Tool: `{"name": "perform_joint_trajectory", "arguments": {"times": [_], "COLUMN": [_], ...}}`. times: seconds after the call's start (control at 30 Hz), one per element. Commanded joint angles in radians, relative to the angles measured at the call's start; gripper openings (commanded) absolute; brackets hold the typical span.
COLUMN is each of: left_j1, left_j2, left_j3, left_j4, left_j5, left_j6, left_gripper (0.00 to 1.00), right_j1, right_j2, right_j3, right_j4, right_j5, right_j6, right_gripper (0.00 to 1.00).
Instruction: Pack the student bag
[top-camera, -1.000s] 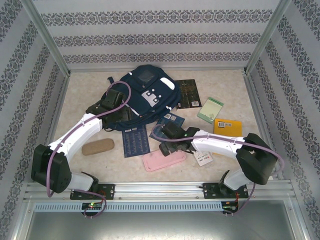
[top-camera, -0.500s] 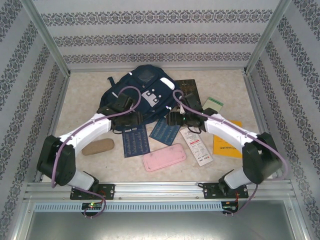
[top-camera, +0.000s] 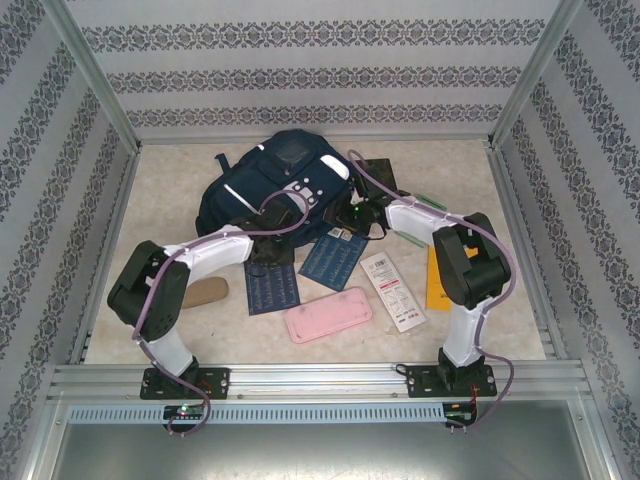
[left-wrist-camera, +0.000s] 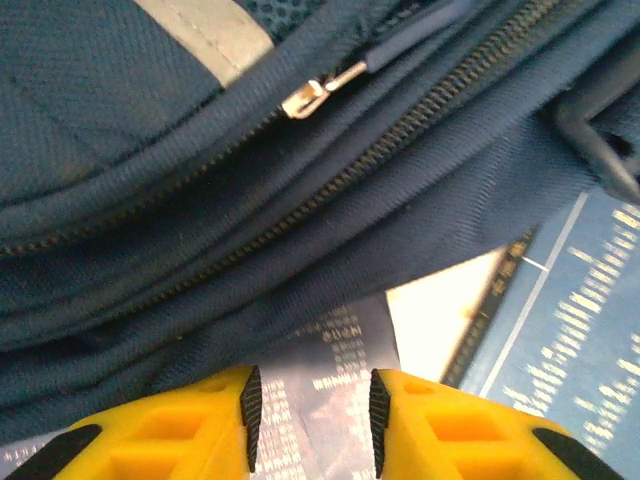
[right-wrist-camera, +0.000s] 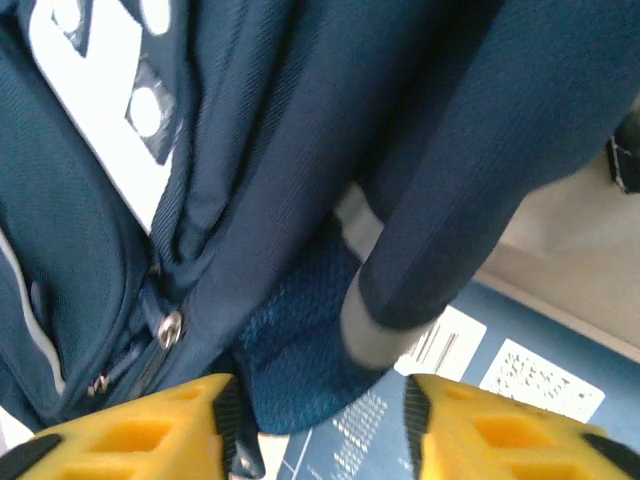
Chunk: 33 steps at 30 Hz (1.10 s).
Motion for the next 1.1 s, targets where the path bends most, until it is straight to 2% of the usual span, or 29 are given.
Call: {"name": "perform_joint_trajectory", "arguments": {"times": [0.0, 0.1, 0.2, 0.47, 0.63, 0.87, 1.07], "left_j1": [0.004, 0.024, 0.050, 0.159, 0.189, 0.191, 0.192], "left_j2": [0.021, 0.029, 0.023, 0.070, 0.107, 0.180, 0.287], "left_j3": [0.051, 0.071, 0.087, 0.149, 0.216, 0.285, 0.350], "left_j4": [-0.025, -0.043, -0.045, -0.020, -0.004, 0.027, 0.040], "left_j5": [-0.081, -0.112, -0.144, -0.175, -0.166, -0.127, -0.164], "left_j6": [0.007, 0.018, 0.042, 0.130, 0.199, 0.231, 0.271], "left_gripper": [0.35, 0.34, 0.34, 0.34, 0.35, 0.36, 0.36], "right_j1": [-0.011, -0.013, -0.005, 0.006, 0.024, 0.021, 0.008], "right_j2": [0.049, 0.077, 0.059, -0.022, -0.027, 0.030, 0.141], "right_j3": [0.053, 0.085, 0.091, 0.107, 0.161, 0.221, 0.275], "right_j4": [0.026, 0.032, 0.038, 0.050, 0.062, 0.028, 0.020], "right_j5": [-0.043, -0.069, -0.078, -0.118, -0.146, -0.108, -0.105], "right_j6": [0.052, 0.068, 0.070, 0.114, 0.162, 0.168, 0.105], "right_gripper": [0.41, 0.18, 0.01, 0.00, 0.00, 0.00, 0.00]}}
